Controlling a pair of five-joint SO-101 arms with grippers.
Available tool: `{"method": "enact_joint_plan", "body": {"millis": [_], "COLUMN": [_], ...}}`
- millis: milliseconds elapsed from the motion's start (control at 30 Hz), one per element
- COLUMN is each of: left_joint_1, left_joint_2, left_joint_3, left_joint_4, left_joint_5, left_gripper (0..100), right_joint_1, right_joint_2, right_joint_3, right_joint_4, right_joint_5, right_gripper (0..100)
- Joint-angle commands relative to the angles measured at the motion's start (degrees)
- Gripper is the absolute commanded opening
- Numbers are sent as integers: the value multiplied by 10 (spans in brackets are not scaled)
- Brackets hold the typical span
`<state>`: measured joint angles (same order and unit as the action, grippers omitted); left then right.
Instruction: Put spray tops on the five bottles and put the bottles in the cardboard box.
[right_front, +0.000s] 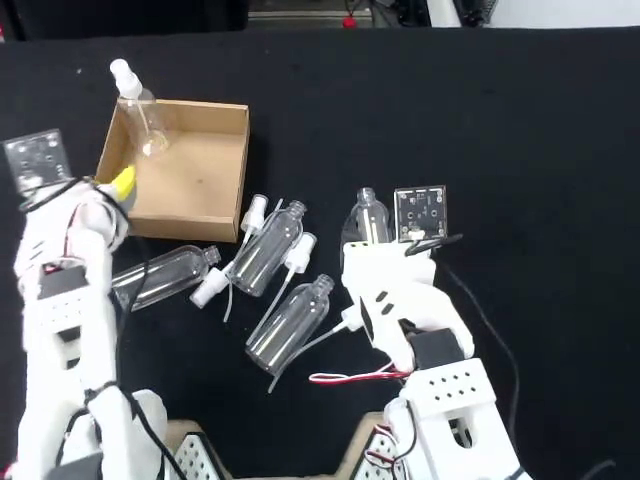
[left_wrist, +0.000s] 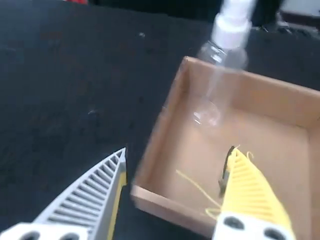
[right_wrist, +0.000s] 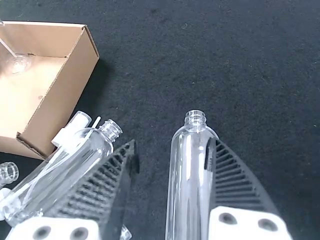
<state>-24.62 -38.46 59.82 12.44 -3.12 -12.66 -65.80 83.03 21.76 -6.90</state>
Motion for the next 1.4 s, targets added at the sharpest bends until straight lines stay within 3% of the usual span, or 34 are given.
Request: {"method": "enact_joint_plan", "body": {"millis": [0, 100, 367, 567, 867, 1133, 1367], "left_joint_1": [-59, -65, -107, -126, -117, -73, -75], "left_joint_2": [-35, 8, 270, 359, 400, 357, 302], "left_joint_3": [-17, -58, -243, -298, -271, -211, -167], "left_joint_4": [-13, -8, -5, -7, -7, -5, -5], "left_joint_5": [3, -9, -38, -41, -41, -41, -41], "left_gripper": [302, 302, 302, 302, 302, 302, 302], "right_joint_1": [9, 9, 9, 9, 9, 9, 9], "right_joint_2": [-6, -6, -6, -7, -8, -8, -8], "right_joint_3": [-14, -14, -14, -14, -14, -14, -14], "right_joint_4": [-18, -18, -17, -17, -17, -17, -17], "right_joint_5": [-5, -5, -5, -5, -5, -5, -5], "right_gripper": [212, 212, 212, 212, 212, 212, 212]}}
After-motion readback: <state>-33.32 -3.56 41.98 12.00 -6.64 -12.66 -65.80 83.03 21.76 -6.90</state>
